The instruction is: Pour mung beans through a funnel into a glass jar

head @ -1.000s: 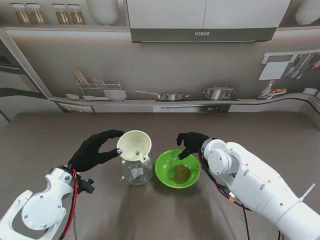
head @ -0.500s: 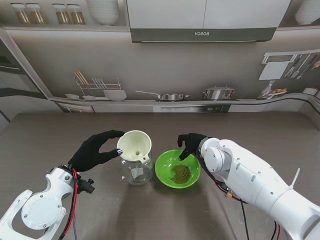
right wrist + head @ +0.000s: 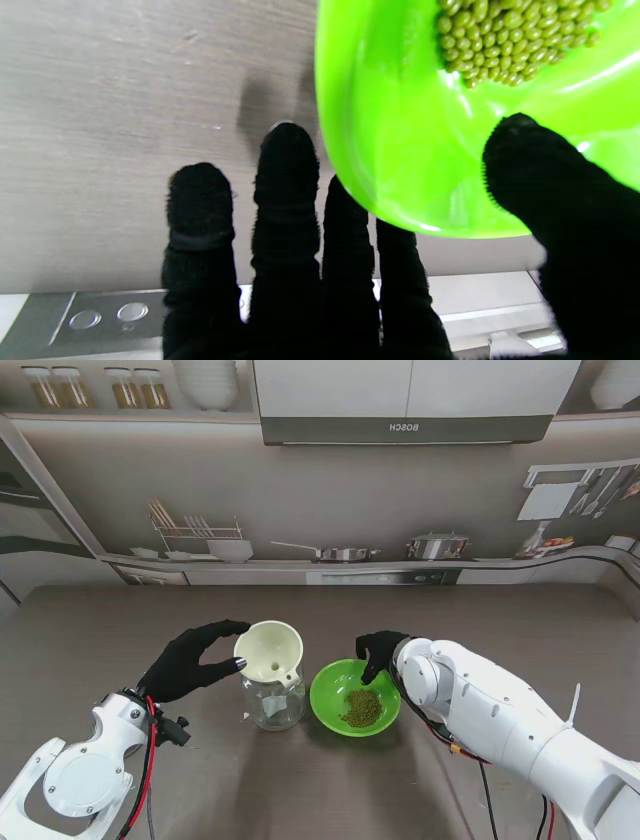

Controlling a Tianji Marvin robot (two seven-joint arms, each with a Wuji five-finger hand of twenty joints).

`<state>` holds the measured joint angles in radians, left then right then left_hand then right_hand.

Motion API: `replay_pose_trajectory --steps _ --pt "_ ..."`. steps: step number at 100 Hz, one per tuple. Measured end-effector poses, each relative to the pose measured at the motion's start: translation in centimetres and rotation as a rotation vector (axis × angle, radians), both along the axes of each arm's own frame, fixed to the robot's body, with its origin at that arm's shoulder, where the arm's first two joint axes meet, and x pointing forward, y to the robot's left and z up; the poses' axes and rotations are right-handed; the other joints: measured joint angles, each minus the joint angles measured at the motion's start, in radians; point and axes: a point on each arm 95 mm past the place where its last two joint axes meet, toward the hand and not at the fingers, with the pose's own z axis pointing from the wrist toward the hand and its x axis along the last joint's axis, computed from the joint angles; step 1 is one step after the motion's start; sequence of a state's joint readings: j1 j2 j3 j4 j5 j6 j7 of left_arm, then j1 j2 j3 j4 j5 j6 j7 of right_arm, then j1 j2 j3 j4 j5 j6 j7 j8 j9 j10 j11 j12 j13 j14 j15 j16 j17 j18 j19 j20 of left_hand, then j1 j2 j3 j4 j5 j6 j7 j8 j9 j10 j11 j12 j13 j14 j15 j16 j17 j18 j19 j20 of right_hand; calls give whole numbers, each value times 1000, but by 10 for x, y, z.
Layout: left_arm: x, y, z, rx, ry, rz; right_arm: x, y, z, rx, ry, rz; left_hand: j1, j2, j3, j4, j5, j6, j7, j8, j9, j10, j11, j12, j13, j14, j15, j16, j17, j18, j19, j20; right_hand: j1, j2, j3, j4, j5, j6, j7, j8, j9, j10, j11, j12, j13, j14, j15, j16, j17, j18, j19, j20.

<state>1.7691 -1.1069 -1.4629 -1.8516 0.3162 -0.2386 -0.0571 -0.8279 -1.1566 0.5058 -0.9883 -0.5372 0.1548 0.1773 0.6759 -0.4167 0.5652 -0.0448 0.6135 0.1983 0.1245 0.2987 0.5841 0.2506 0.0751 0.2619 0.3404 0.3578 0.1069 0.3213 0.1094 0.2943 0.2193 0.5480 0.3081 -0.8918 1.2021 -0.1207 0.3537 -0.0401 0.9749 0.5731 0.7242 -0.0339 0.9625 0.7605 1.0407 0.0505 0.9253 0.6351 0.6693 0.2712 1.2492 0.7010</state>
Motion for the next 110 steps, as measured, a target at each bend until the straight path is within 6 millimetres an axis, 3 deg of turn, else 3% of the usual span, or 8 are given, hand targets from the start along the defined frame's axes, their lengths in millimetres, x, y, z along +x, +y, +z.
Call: replay_pose_trajectory --steps 23,36,51,54,80,110 --pt "0 0 0 2 2 3 1 5 -5 -3 8 9 0 0 -6 0 0 0 0 0 0 8 0 0 0 0 0 0 0 0 0 0 59 -27 44 -1 93 34 82 22 118 -36 26 32 73 -31 38 11 24 -1 12 0" --pt "0 1 0 3 4 3 2 7 -9 1 1 6 0 0 -6 0 1 0 0 1 11 8 2 1 0 1 0 0 0 0 0 0 108 -95 62 -121 182 37 116 24 232 -53 39 73 122 -51 82 23 50 -15 22 -13" --pt "0 1 0 3 4 3 3 7 -14 -6 -3 19 0 0 -11 0 1 1 0 2 11 8 2 1 1 1 0 0 1 0 0 0 131 -137 65 -175 277 9 130 25 329 -63 37 87 181 -55 105 24 79 -23 42 -26" --pt "0 1 0 3 4 3 3 7 -15 -7 -1 22 0 0 -11 0 1 1 0 2 11 8 2 1 1 1 0 0 1 0 0 0 132 -144 65 -175 291 3 136 25 349 -65 36 97 181 -55 107 26 84 -23 47 -28" --pt "0 1 -1 2 7 5 6 8 -21 9 -9 52 0 0 -13 0 14 1 3 5 11 8 2 1 1 8 0 0 2 0 0 1 171 -154 66 -209 460 -109 241 -187 536 -79 -49 86 218 -55 246 88 160 -76 108 -50" --pt "0 1 -1 -7 12 7 5 10 -21 9 -3 108 0 18 -25 0 27 1 3 5 11 9 2 2 1 13 0 0 10 1 0 2 171 -127 115 -210 517 -103 278 -214 627 -67 -99 72 238 -62 436 182 287 -161 164 -51"
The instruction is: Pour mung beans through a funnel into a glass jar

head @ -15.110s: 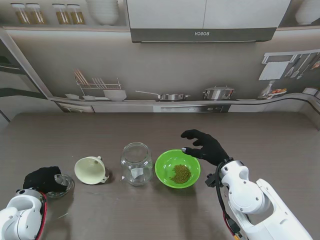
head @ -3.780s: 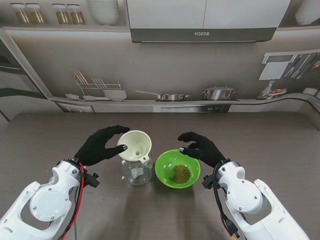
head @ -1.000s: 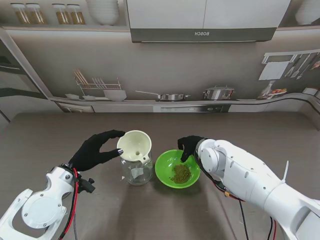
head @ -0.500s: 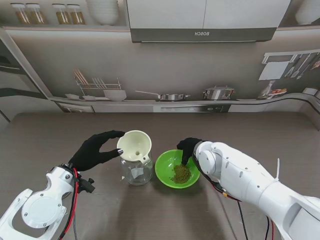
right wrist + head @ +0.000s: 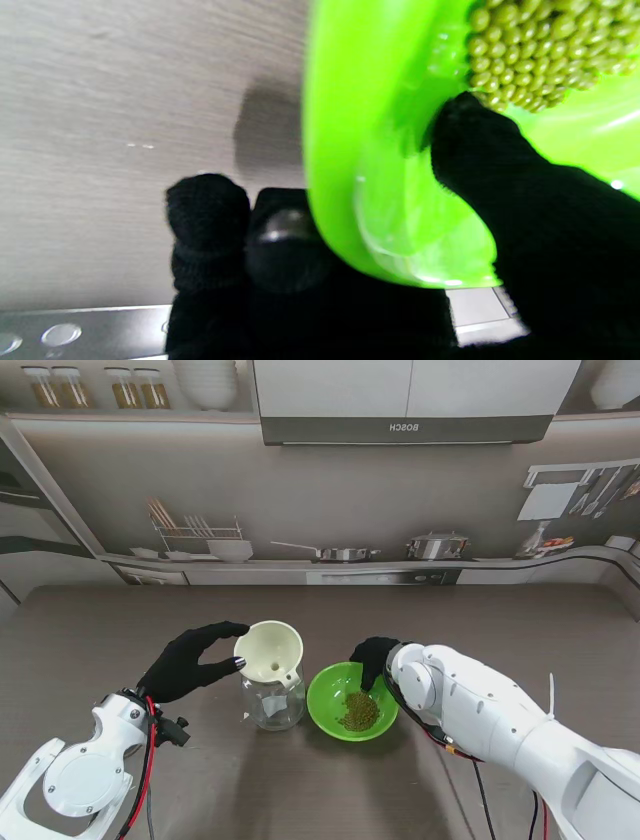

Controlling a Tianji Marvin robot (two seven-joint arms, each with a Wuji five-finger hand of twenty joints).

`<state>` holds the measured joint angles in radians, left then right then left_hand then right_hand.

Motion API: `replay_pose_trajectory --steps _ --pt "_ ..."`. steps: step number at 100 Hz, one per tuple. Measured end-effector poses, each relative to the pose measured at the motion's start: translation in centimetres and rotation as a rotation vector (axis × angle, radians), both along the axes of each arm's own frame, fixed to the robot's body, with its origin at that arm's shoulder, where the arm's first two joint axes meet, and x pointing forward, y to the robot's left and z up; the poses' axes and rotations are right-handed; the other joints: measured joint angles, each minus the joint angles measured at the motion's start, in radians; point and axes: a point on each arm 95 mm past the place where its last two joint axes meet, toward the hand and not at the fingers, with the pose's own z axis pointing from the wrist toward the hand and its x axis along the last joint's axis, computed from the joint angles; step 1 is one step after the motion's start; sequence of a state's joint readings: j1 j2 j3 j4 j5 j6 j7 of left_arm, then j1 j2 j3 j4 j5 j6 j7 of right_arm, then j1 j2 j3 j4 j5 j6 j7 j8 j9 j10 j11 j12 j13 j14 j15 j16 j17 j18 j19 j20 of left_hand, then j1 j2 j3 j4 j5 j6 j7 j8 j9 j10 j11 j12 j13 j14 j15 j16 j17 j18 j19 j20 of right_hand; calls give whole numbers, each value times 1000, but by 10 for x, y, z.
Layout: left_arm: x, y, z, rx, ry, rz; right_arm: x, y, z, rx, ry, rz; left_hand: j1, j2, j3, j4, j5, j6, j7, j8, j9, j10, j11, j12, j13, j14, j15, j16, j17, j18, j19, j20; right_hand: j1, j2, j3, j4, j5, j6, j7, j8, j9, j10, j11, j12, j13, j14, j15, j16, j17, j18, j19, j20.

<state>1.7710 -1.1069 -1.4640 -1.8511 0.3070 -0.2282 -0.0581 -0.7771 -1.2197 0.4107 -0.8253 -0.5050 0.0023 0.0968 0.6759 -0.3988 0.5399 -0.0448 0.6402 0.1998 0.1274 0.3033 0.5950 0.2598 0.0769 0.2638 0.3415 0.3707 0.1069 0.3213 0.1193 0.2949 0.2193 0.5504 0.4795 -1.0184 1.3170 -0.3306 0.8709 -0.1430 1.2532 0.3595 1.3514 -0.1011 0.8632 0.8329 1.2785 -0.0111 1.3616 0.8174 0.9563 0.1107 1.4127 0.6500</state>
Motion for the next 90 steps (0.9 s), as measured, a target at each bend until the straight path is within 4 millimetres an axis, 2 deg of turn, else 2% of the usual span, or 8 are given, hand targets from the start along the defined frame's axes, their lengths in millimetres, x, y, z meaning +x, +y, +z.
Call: replay_pose_trajectory --steps 19,38,51,71,90 --pt "0 0 0 -8 5 4 -1 -1 4 7 6 16 0 -6 -1 0 1 1 0 0 0 4 0 0 0 0 0 0 0 1 0 8 10 12 35 -39 -23 8 53 -7 2 0 41 14 5 -15 120 97 85 -16 48 62" --pt "-1 1 -1 -12 7 7 -1 -4 8 45 7 22 0 -6 -10 0 2 2 1 0 0 7 0 0 1 0 0 0 0 4 0 8 10 -2 78 -62 -22 35 67 -23 2 3 177 14 6 -24 227 183 123 -28 153 138" --pt "-1 1 -1 -24 9 9 -2 -7 10 71 15 12 0 12 -13 0 2 2 2 1 0 9 0 0 1 0 0 0 0 7 0 8 27 -11 85 -74 -12 42 67 -24 2 5 248 14 7 -29 271 208 133 -28 190 153" --pt "-1 2 -1 -37 16 15 -5 -11 10 130 121 -36 0 7 -13 0 4 2 2 1 0 12 0 0 1 2 0 0 0 8 0 8 35 100 86 -75 -65 45 67 15 2 6 303 47 8 -37 311 231 138 -28 239 165" --pt "-1 2 -1 -52 23 23 -7 -15 10 175 178 -84 0 28 -36 0 13 9 3 2 0 19 0 0 1 13 0 0 0 9 0 8 46 125 86 -75 -86 50 68 42 2 4 328 75 8 -40 328 244 147 -28 263 166"
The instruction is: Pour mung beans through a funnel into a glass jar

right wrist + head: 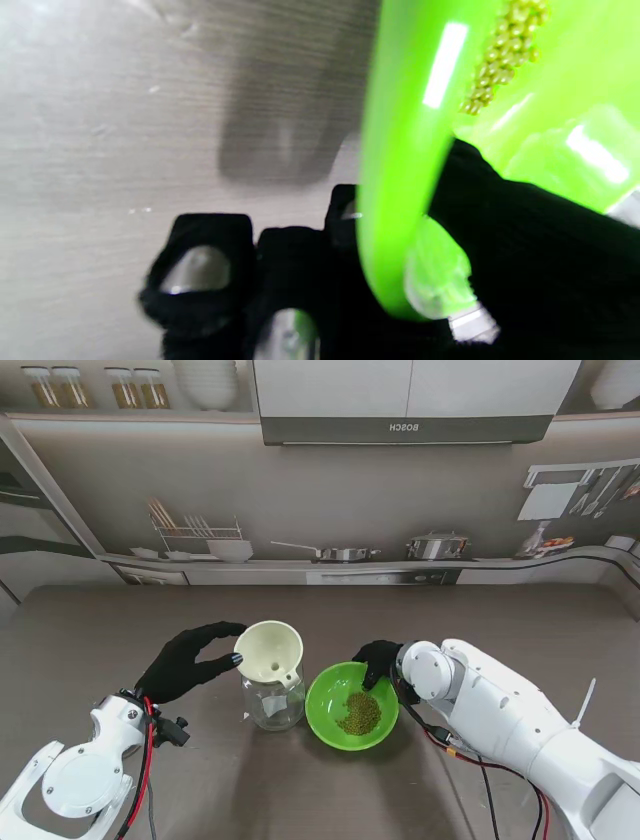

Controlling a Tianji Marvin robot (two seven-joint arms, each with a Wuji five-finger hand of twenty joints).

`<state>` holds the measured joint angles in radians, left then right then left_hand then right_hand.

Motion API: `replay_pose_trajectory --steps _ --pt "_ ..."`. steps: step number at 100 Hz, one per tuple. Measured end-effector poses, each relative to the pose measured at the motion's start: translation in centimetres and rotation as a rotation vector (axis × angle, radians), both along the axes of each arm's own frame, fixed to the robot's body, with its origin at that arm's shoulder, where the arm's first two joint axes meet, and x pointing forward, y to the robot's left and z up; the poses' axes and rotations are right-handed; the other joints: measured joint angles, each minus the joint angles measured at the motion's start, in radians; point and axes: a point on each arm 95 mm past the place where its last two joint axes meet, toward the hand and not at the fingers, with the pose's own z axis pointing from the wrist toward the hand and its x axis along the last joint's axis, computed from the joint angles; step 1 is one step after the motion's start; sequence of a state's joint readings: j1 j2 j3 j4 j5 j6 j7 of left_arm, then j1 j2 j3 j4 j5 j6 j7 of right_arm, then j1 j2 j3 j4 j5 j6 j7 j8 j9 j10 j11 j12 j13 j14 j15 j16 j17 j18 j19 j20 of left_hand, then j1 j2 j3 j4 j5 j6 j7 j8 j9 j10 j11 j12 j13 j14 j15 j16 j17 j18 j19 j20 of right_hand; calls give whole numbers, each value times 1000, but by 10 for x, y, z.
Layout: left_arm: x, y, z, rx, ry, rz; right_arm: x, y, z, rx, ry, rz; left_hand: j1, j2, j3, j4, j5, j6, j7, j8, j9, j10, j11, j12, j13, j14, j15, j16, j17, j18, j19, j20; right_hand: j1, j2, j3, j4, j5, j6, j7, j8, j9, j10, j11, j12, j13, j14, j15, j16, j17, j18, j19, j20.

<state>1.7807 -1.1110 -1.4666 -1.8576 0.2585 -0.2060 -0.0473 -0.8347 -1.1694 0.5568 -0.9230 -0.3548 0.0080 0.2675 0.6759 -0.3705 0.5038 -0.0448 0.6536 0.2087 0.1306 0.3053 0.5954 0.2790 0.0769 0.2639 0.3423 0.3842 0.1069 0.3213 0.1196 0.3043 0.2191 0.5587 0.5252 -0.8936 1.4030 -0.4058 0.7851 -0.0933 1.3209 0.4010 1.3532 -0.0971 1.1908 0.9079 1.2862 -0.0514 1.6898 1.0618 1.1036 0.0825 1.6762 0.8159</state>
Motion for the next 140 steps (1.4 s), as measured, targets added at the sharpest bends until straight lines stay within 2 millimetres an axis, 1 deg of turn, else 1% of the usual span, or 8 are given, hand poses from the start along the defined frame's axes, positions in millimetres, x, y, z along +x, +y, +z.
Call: replay_pose_trajectory --steps 7,29,41,71,81,82,118,140 --pt "0 0 0 -4 3 2 0 -2 0 27 13 -28 0 8 -5 0 0 1 0 0 0 0 0 0 0 0 0 0 0 0 0 0 5 0 0 0 -1 3 -5 10 0 -9 21 14 0 -9 8 13 3 0 18 3" --pt "0 0 0 -16 11 10 -2 -7 0 96 78 -127 0 17 -18 0 0 3 0 0 0 5 0 0 0 0 0 0 0 0 0 0 14 0 0 0 22 21 -47 34 0 -13 47 28 0 -10 15 45 7 0 35 13" --pt "0 0 -1 -22 14 16 -3 -9 0 116 92 -162 0 17 -18 0 0 4 0 0 0 6 0 0 0 1 0 0 0 0 0 0 23 -2 0 -1 24 37 -53 38 0 -13 57 31 0 -10 18 49 12 0 39 13" --pt "0 0 -1 -23 17 18 -4 -12 2 180 132 -253 0 17 -22 0 0 4 0 0 0 7 0 0 0 1 0 0 0 1 0 0 24 -2 0 -1 24 47 -60 47 0 -14 63 35 0 -10 19 56 12 1 45 13" --pt "0 1 -1 -24 18 20 -4 -14 4 201 142 -283 11 17 -22 0 0 4 0 0 0 8 0 0 0 1 0 0 0 1 0 0 24 -5 -2 -1 24 54 -66 57 0 -14 63 34 0 -10 20 59 12 2 47 13" --pt "0 1 -1 -24 19 20 -4 -14 4 203 144 -287 11 17 -23 7 0 4 0 0 0 8 0 0 0 1 0 0 0 1 0 0 24 -7 -2 -1 24 54 -67 57 0 -14 63 34 0 -10 20 59 12 2 47 13" --pt "0 1 0 -22 18 22 -4 -19 17 286 193 -413 11 17 -31 7 0 5 0 0 0 9 0 0 0 1 0 0 0 2 0 1 36 -14 -5 -2 24 67 -71 58 0 -12 72 32 0 -10 21 60 13 5 51 13" --pt "0 1 0 -22 19 21 -3 -22 26 305 186 -449 11 17 -31 7 0 5 0 0 0 9 0 0 0 1 0 0 0 2 0 1 36 -15 -5 -2 24 69 -71 58 0 -10 72 32 0 -9 22 64 13 6 51 13"
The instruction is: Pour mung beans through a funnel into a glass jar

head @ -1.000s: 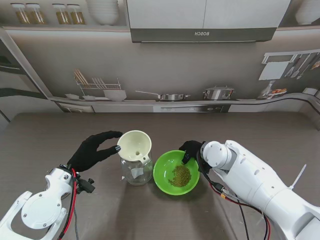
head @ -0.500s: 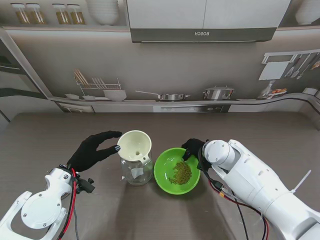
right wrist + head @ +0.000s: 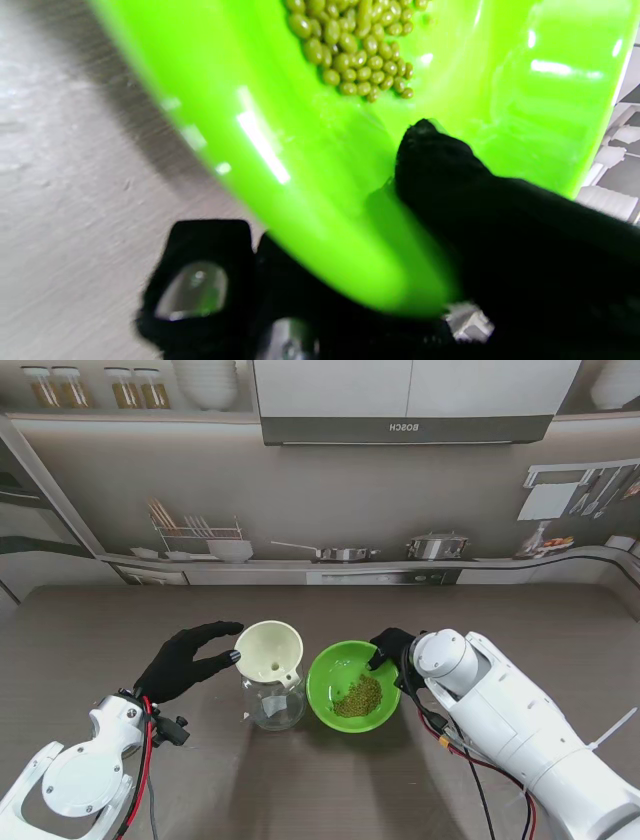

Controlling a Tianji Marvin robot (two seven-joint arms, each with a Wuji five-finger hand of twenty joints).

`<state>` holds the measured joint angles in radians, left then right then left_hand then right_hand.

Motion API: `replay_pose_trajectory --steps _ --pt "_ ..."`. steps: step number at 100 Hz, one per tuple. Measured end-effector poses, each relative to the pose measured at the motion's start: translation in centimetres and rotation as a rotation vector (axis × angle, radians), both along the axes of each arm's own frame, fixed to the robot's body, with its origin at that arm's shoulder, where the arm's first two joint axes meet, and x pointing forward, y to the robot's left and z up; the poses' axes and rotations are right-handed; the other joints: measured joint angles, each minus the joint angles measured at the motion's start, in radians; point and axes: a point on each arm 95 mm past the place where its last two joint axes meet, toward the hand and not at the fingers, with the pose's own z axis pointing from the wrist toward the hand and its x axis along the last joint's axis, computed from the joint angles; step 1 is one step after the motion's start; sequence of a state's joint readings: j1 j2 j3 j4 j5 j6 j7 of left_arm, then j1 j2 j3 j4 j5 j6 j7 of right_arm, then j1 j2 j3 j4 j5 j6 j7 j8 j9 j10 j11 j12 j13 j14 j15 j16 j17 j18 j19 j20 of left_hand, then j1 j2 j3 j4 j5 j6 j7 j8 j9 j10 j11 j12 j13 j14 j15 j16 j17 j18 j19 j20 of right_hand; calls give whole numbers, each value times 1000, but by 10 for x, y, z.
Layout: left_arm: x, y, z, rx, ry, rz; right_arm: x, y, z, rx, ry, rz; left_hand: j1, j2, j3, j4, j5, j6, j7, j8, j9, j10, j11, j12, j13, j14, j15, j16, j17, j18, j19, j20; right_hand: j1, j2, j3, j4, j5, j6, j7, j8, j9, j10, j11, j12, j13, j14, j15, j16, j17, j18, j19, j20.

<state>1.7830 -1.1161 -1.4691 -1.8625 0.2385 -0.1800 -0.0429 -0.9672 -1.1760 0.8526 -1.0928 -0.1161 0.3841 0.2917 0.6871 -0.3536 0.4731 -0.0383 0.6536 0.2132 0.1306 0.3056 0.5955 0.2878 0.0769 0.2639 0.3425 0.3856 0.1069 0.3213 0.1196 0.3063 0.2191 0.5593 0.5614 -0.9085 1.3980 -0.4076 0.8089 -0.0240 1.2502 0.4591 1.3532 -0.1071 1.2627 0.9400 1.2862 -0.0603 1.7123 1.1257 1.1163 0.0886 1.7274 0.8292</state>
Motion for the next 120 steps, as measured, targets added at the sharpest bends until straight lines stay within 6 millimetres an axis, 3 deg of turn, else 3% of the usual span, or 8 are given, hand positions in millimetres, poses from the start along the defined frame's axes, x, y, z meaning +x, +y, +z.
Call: replay_pose_trajectory --steps 24,56,90,120 --pt "0 1 0 0 0 2 3 -5 20 -19 -31 -35 0 0 0 0 0 0 0 0 0 0 0 0 0 0 0 0 0 0 0 0 0 0 0 0 0 1 -1 1 0 2 0 0 0 2 0 0 0 8 1 0" --pt "1 1 -1 0 1 1 12 -12 66 -24 -91 -115 0 12 -1 0 0 0 0 0 0 0 0 0 0 0 0 0 0 0 0 0 14 -10 -1 0 7 18 -15 5 0 10 2 0 0 10 3 1 1 12 9 0" --pt "2 2 -3 0 4 -1 18 0 110 -17 -178 -160 0 12 -1 0 0 0 0 0 0 0 0 0 0 0 0 0 0 0 0 0 17 -10 -7 0 8 22 -16 9 0 11 2 0 0 11 3 1 1 14 10 0" --pt "3 2 -4 -3 5 -2 17 25 139 27 -242 -173 0 12 -1 0 0 0 0 0 0 0 0 0 0 0 0 0 0 0 0 0 22 -10 -9 0 8 25 -21 13 0 14 2 0 0 14 3 1 1 21 11 0"
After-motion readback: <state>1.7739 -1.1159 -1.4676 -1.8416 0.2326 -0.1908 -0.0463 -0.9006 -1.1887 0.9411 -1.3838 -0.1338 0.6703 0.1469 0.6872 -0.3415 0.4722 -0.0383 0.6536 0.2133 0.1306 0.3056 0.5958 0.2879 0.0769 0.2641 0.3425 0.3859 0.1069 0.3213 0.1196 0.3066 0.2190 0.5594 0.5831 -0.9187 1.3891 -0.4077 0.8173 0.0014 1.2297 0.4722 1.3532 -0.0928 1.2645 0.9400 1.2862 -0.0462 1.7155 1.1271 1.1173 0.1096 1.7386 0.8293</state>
